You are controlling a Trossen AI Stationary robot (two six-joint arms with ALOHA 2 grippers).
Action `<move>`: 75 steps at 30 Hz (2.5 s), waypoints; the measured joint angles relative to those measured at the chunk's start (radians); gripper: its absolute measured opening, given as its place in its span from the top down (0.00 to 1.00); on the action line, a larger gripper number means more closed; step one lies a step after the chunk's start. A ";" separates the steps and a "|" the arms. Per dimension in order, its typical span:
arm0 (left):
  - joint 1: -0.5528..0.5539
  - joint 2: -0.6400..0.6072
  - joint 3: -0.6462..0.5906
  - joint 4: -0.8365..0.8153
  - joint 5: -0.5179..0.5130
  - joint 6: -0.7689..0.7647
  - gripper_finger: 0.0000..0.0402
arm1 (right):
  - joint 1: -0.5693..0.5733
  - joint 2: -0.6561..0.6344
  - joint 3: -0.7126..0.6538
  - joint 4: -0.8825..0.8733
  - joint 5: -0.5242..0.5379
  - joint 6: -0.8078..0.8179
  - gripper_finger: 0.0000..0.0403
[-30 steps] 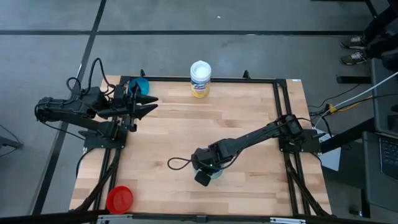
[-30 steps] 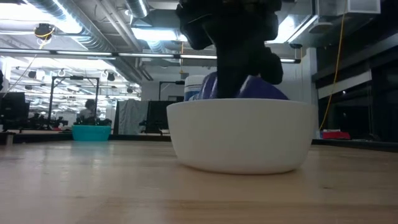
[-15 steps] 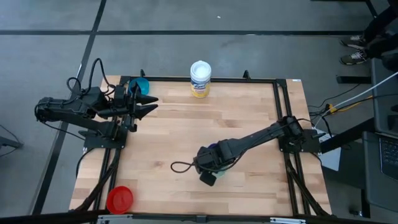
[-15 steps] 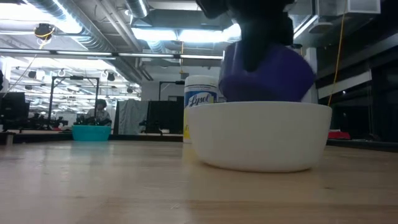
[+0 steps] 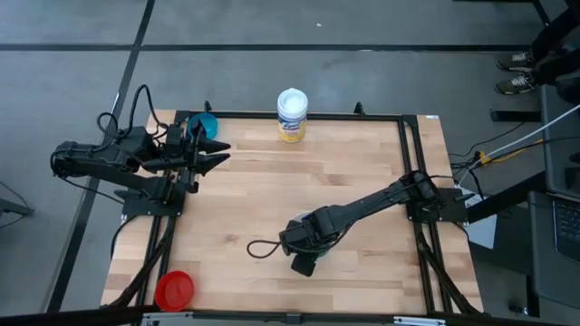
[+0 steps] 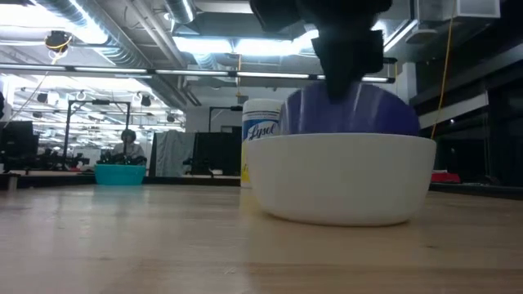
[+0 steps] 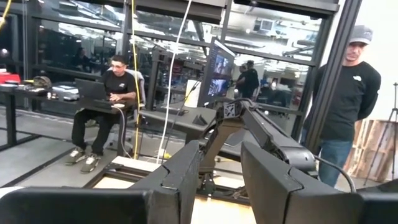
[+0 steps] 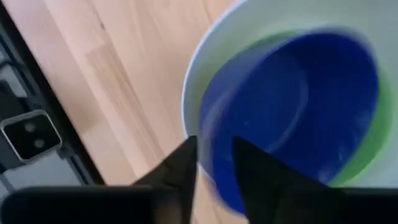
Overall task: Nest bowls inside each other
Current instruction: Stack the blue bowl on the top of the green bowl
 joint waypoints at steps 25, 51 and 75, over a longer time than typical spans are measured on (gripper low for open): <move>0.000 -0.018 0.000 -0.025 0.008 -0.004 0.71 | -0.017 0.005 0.000 -0.011 0.029 0.075 0.99; 0.000 -0.038 0.000 -0.046 0.006 0.006 0.71 | -0.024 0.005 0.032 -0.037 0.088 0.009 0.72; 0.000 -0.038 0.000 -0.070 0.020 -0.012 0.71 | 0.014 0.028 0.032 -0.048 0.136 0.126 0.99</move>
